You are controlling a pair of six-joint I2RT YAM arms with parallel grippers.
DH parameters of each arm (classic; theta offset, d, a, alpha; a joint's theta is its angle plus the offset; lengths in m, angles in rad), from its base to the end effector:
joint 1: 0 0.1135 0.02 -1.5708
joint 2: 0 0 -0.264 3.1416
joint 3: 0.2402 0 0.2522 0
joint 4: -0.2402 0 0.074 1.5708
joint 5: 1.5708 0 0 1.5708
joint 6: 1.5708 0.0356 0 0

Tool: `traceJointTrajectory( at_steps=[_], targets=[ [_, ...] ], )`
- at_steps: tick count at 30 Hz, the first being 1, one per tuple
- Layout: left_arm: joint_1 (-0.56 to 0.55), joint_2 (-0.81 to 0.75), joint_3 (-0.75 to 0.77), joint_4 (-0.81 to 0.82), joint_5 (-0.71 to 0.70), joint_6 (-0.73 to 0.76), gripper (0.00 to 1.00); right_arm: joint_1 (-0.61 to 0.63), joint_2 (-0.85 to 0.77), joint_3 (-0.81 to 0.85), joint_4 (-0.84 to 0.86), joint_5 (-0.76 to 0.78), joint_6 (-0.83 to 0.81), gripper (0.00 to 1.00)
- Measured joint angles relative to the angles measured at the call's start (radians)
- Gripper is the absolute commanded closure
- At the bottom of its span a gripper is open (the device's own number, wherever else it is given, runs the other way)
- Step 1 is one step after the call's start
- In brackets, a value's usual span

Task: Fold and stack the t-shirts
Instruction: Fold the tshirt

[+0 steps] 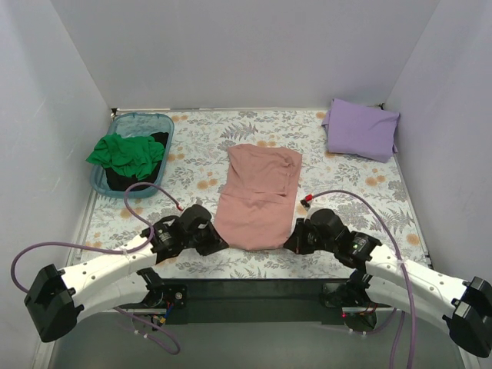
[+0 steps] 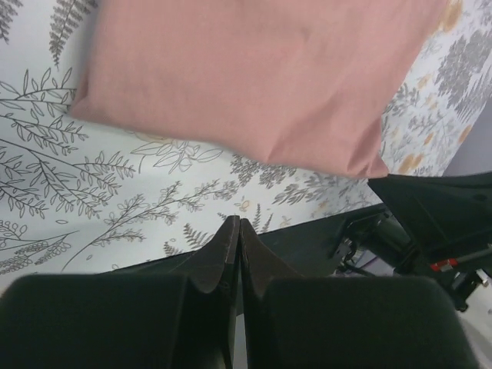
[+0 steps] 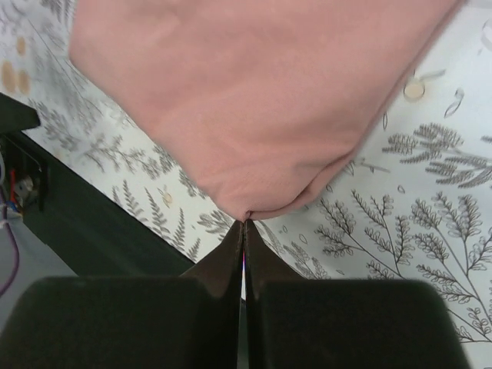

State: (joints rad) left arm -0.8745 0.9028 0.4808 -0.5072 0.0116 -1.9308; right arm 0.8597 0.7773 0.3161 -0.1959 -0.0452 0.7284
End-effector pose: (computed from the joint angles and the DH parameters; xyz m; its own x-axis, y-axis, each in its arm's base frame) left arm 0.1088 -0.1308 0.1874 -0.5412 -0.8118 0.2195 -0.7527 0.3512 -0.5568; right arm 0.1062 0.1258 0.1765 -0.8169 0.0706 -0.5725 -0.3168 0.7744 0.5477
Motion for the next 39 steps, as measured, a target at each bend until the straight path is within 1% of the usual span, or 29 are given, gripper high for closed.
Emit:
traceJointTrajectory(
  at_steps=[2,3,6,8,9,10,14,18,22,26,28,34,39],
  targets=[
    [0.000,0.047,0.059,-0.025,-0.032,-0.002,1.00,0.000,0.002,0.048,-0.014,0.027,-0.006,0.99],
    [0.000,0.074,0.086,-0.040,-0.050,-0.005,0.92,0.000,0.003,0.066,-0.015,0.042,-0.007,0.99],
    [0.000,0.154,0.149,-0.119,-0.116,-0.024,0.61,0.000,0.004,0.082,-0.021,0.069,-0.007,0.99],
    [0.000,0.203,0.164,-0.162,-0.154,-0.037,0.51,0.000,0.013,0.081,-0.042,0.074,-0.007,0.99],
    [0.000,0.221,0.164,-0.183,-0.169,-0.042,0.48,0.000,0.018,0.080,-0.049,0.075,-0.006,0.99],
    [0.000,0.239,0.164,-0.204,-0.187,-0.048,0.47,0.000,0.022,0.080,-0.056,0.077,-0.006,0.99],
    [0.010,0.266,0.156,-0.230,-0.223,-0.055,0.47,0.000,0.023,0.076,-0.069,0.081,-0.005,0.99],
    [0.045,0.290,0.146,-0.214,-0.240,-0.057,0.49,0.000,0.023,0.061,-0.072,0.088,-0.002,0.99],
    [0.089,0.337,0.132,-0.168,-0.240,-0.060,0.56,0.000,0.022,0.051,-0.076,0.092,-0.002,0.99],
    [0.110,0.371,0.130,-0.120,-0.228,-0.064,0.73,0.000,0.022,0.046,-0.078,0.092,-0.002,0.99],
    [0.113,0.385,0.130,-0.093,-0.217,-0.066,0.99,0.000,0.022,0.046,-0.076,0.092,-0.002,0.99],
    [0.115,0.399,0.117,-0.021,-0.174,-0.058,1.00,0.000,-0.002,0.018,-0.061,0.099,-0.033,0.99],
    [0.114,0.348,0.095,-0.023,-0.159,-0.046,1.00,0.000,-0.082,0.009,-0.047,0.134,-0.061,0.99]
  ],
)
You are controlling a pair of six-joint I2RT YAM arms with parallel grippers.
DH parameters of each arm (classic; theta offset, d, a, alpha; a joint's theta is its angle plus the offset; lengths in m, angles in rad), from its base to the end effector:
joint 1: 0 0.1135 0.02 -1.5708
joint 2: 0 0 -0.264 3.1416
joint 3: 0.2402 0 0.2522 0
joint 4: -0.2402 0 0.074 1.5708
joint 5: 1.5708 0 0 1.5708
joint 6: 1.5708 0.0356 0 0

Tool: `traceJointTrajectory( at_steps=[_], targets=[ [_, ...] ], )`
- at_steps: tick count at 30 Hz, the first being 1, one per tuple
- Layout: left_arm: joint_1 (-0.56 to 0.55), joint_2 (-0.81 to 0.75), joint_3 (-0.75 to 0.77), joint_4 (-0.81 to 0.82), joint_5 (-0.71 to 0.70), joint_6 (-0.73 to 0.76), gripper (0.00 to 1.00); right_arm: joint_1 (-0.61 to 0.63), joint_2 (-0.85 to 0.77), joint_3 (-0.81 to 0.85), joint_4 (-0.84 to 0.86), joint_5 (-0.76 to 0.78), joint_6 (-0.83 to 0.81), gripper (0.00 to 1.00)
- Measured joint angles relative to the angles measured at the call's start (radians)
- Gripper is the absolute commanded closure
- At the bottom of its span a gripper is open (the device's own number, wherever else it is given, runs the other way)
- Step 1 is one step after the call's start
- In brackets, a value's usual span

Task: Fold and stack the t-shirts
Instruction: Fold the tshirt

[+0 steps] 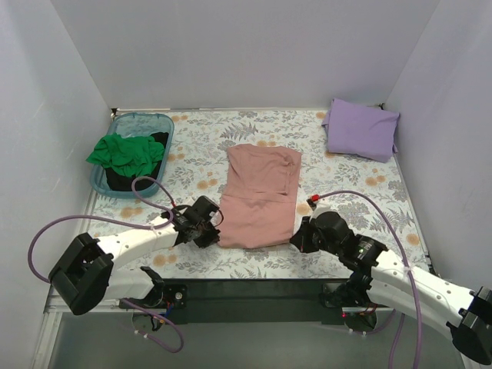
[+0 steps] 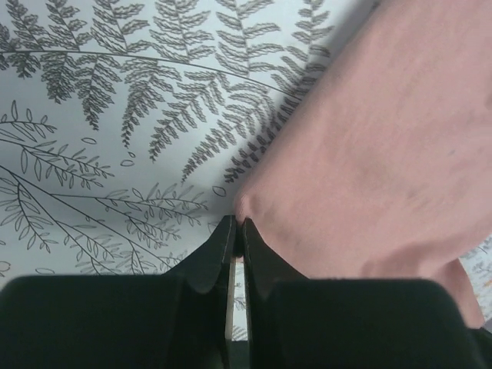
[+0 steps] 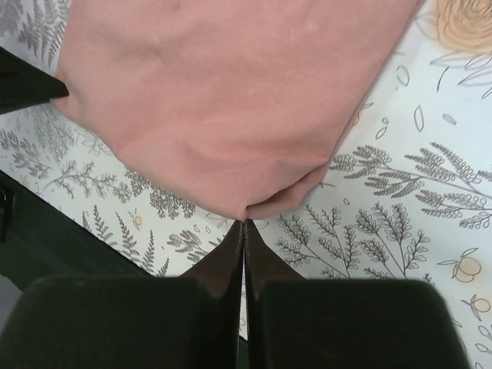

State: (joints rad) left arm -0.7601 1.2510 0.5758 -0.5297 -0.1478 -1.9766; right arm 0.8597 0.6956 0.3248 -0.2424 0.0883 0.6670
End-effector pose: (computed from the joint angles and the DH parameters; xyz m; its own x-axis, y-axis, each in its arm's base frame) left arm 0.1520 -0.1373 0.1559 -0.3239 -0.9460 0.0149 -0.8758 0.2938 -0.3830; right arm 0.1048 0.1168 0.1868 -0.7329 0.0934 -0.6739 -0.3236 0.8235 0.4661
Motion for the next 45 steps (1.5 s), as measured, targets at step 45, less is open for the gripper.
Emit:
traceJointTrajectory(
  at_steps=[45],
  targets=[
    [0.377,1.063,1.343,-0.021,-0.054,0.208,0.68,-0.629,1.160,0.905,0.344,-0.139,-0.363,0.80]
  ],
)
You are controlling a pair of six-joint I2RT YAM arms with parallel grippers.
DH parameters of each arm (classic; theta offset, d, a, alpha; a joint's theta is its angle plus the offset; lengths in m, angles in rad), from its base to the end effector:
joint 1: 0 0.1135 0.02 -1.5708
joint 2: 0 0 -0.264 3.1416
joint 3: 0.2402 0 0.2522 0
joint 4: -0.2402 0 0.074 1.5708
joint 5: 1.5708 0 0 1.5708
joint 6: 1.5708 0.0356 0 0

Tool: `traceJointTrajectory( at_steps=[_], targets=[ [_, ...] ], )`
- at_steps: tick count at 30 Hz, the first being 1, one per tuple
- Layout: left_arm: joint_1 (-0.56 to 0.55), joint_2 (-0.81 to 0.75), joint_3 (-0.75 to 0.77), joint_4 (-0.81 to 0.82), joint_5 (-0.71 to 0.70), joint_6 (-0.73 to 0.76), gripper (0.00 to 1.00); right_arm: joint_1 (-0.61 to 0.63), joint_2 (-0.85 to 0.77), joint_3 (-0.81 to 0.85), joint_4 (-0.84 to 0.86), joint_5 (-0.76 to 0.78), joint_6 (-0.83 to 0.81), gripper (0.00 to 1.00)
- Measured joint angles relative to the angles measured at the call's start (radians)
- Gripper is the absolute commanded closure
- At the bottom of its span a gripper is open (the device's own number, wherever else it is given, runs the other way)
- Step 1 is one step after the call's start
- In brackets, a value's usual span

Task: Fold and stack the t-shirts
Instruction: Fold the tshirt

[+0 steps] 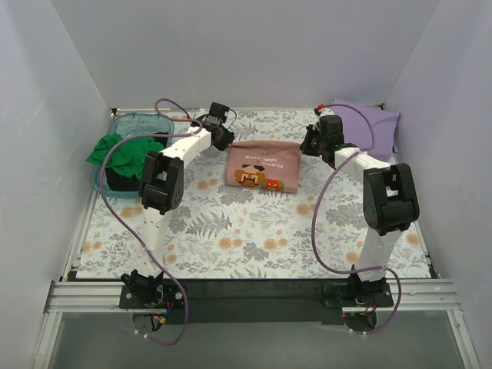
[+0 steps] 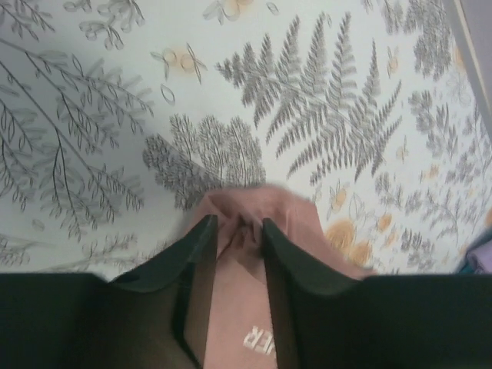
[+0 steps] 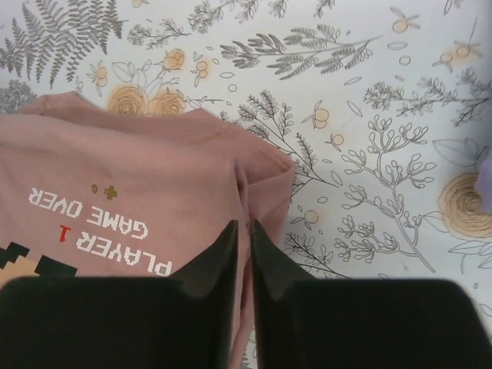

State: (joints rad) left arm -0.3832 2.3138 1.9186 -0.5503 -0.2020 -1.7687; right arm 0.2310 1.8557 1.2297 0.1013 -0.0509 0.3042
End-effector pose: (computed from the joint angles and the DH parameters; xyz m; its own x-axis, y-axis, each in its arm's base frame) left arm 0.4771 -0.1846 0.1807 -0.1045 -0.9935 -0.0444 -0.7879 0.1100 -0.6059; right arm 0.4110 0.0985 0.2171 -0.5466 0.1788 -0.8181 -0.1130 0.9523 0.2836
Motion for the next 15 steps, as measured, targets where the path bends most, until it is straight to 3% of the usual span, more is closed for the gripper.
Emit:
traceJointTrajectory(
  at_steps=[1,2,3,6,15],
  targets=[
    [0.008,0.028,0.031,-0.004,0.000,0.006,0.51,-0.003,0.023,0.008,0.000,-0.006,0.001,0.63],
    [0.015,0.055,0.057,-0.009,-0.001,0.015,0.42,-0.008,0.043,0.015,0.000,-0.014,0.004,0.47],
    [0.022,0.076,0.077,-0.020,-0.002,0.019,0.35,-0.013,0.062,0.024,-0.001,-0.022,0.008,0.02],
    [0.035,0.096,0.113,-0.026,-0.006,0.033,0.08,-0.021,0.083,0.043,-0.008,-0.050,-0.001,0.02],
    [0.041,-0.046,-0.009,-0.058,-0.023,0.098,0.05,-0.024,-0.053,-0.005,-0.031,-0.088,0.000,0.02]
  ],
)
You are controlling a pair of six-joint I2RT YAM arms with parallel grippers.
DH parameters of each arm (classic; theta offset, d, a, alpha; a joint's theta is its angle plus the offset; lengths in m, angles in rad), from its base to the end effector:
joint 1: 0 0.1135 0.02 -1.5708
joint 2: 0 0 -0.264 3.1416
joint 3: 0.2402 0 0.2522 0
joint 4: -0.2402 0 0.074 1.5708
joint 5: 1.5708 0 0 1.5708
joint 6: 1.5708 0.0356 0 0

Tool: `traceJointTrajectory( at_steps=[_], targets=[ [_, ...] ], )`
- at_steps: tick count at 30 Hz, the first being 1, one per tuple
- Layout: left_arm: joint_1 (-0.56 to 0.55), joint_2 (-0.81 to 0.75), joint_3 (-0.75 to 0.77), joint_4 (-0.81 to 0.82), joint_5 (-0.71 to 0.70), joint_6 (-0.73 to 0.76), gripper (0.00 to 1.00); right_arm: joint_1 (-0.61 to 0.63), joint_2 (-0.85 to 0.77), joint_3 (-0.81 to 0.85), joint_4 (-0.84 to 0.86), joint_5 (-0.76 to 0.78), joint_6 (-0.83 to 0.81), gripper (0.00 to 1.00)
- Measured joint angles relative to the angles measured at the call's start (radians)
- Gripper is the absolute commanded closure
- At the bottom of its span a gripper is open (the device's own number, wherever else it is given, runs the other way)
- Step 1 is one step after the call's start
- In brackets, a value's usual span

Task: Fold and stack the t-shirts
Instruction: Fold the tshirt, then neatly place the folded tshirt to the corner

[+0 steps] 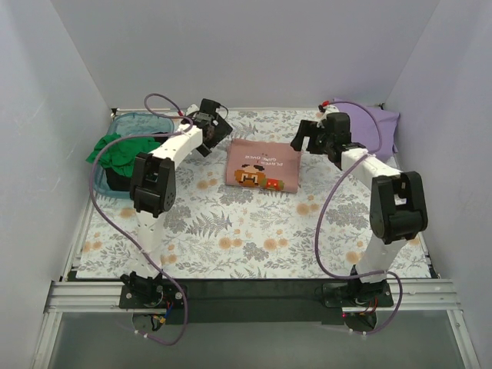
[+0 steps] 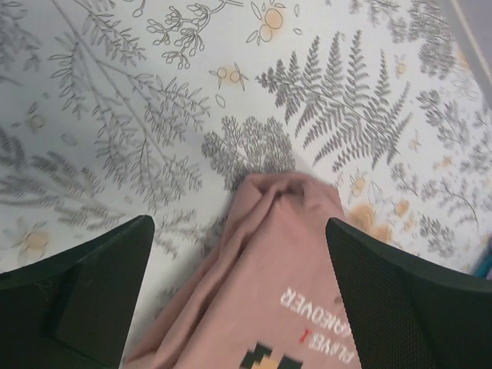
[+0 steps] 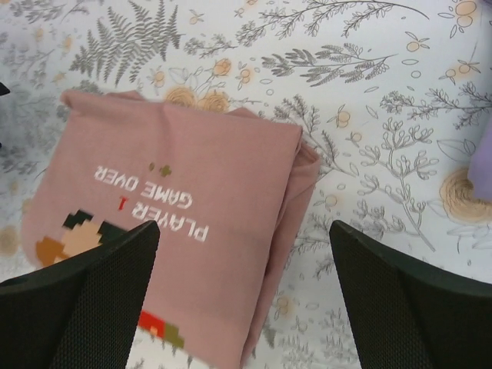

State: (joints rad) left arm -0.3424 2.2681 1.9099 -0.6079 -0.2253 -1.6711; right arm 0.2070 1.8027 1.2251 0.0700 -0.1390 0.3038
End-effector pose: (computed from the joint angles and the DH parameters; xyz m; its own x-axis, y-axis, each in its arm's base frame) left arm 0.4753 -0.1610 0.1968 -0.1290 -0.9836 -0.1259 -0.7918 0.1786 -0.5841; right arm 0.4043 0.0899 0.2338 -0.5503 0.1872 -0.8137 -0.1650 0.9310 0.3257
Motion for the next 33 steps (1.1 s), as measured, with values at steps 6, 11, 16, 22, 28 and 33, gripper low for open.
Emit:
traceJointTrajectory(
  at_steps=[6,11,16,22,28,33],
  targets=[
    [-0.003,-0.384,-0.346,0.034,0.009,0.025,0.05,0.001,-0.209,-0.131,0.001,-0.007,-0.001,0.02],
    [-0.011,-0.751,-0.683,0.068,0.015,0.018,0.05,0.001,-0.235,-0.182,-0.009,-0.007,0.000,0.02],
    [-0.021,-1.001,-0.925,0.080,0.016,0.009,0.05,0.011,-0.154,-0.179,-0.028,-0.006,0.002,0.05],
    [-0.024,-1.153,-1.040,0.036,0.015,-0.010,0.04,0.059,0.010,-0.107,-0.078,0.032,0.005,0.10],
    [-0.024,-1.212,-1.068,-0.014,-0.003,-0.050,0.04,0.105,0.099,-0.053,-0.118,0.097,0.008,0.20],
    [-0.024,-1.221,-1.068,-0.022,-0.005,-0.063,0.04,0.126,0.142,-0.002,-0.124,0.110,0.006,0.33]
  ],
)
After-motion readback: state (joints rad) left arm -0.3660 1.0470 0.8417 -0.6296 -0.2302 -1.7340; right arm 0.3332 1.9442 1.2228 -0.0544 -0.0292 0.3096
